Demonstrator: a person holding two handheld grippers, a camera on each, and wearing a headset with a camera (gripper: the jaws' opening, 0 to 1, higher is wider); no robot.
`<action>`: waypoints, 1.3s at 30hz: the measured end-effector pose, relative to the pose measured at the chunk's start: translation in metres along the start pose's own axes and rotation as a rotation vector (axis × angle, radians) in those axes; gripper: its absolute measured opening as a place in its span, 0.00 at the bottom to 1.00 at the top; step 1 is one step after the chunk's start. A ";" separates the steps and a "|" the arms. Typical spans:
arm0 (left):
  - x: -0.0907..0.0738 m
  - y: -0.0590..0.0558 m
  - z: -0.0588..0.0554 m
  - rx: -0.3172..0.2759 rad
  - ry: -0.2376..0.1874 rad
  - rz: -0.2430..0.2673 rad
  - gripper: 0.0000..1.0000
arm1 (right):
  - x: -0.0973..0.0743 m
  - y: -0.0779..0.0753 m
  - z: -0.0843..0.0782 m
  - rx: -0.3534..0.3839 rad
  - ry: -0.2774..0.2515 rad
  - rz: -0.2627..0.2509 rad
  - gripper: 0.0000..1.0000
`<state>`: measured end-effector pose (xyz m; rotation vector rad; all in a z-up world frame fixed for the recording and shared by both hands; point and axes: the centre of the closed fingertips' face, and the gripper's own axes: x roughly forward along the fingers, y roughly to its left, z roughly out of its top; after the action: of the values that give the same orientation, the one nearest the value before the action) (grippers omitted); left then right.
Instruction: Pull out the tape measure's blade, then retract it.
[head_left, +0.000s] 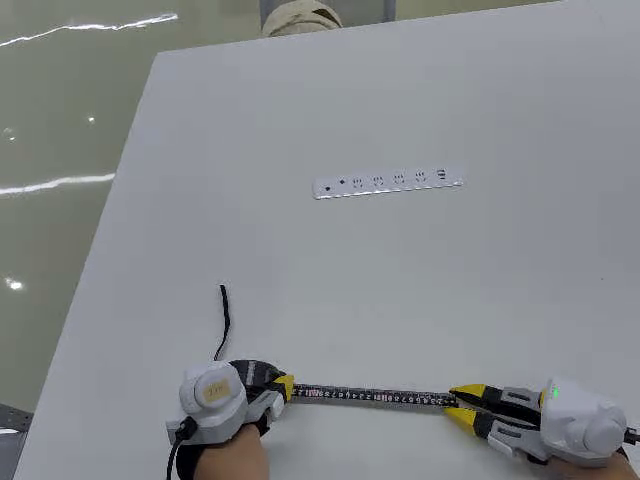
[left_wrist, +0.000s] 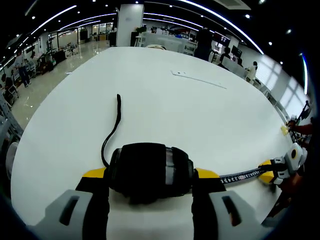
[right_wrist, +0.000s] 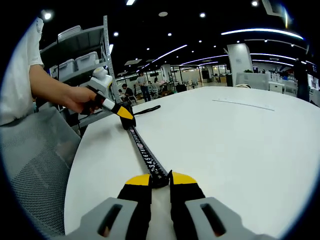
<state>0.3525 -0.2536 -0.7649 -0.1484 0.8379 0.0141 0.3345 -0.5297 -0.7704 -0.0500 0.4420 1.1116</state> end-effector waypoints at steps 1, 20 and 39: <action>0.001 0.000 0.000 -0.001 0.001 -0.001 0.65 | 0.002 0.000 0.001 0.003 -0.002 0.002 0.12; 0.000 -0.002 0.000 -0.003 -0.003 -0.003 0.65 | 0.021 0.010 0.006 0.006 -0.005 0.034 0.12; 0.001 -0.001 -0.001 -0.004 -0.002 -0.006 0.65 | 0.031 0.014 0.010 0.013 -0.005 0.045 0.12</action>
<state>0.3526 -0.2548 -0.7656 -0.1542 0.8350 0.0101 0.3369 -0.4941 -0.7702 -0.0260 0.4474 1.1528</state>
